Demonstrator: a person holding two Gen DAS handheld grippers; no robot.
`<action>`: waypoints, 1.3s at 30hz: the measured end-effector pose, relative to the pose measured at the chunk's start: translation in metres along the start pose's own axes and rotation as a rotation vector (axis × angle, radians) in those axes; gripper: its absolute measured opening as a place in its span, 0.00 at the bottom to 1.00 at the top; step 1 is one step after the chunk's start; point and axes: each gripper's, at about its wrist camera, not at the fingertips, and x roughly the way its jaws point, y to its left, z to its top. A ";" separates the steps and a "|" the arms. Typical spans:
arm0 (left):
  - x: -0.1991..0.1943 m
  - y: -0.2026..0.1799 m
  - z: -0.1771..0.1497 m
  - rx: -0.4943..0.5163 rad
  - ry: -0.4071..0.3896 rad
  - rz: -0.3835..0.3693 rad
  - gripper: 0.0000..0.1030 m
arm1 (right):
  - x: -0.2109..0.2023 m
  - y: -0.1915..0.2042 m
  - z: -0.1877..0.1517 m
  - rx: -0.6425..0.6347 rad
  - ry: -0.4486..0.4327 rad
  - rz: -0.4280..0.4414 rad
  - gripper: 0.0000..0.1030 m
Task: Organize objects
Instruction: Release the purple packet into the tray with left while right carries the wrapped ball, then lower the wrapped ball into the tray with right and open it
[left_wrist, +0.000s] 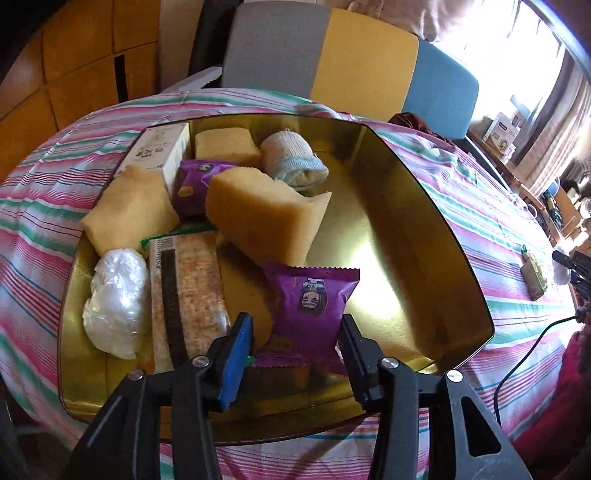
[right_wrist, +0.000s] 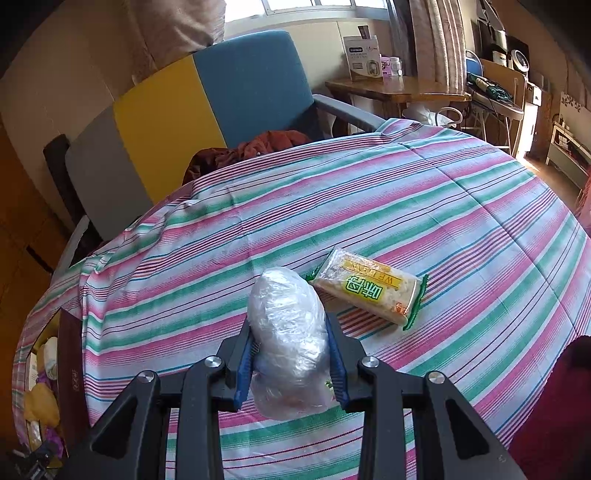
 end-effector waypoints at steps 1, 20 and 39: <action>-0.003 0.001 0.000 -0.004 -0.011 0.001 0.47 | -0.001 0.000 0.000 0.000 -0.002 0.005 0.33; -0.041 0.034 0.007 -0.045 -0.137 0.038 0.55 | -0.054 0.232 -0.093 -0.573 0.073 0.419 0.33; -0.061 0.063 -0.008 -0.072 -0.204 0.128 0.67 | 0.006 0.336 -0.193 -0.783 0.324 0.394 0.37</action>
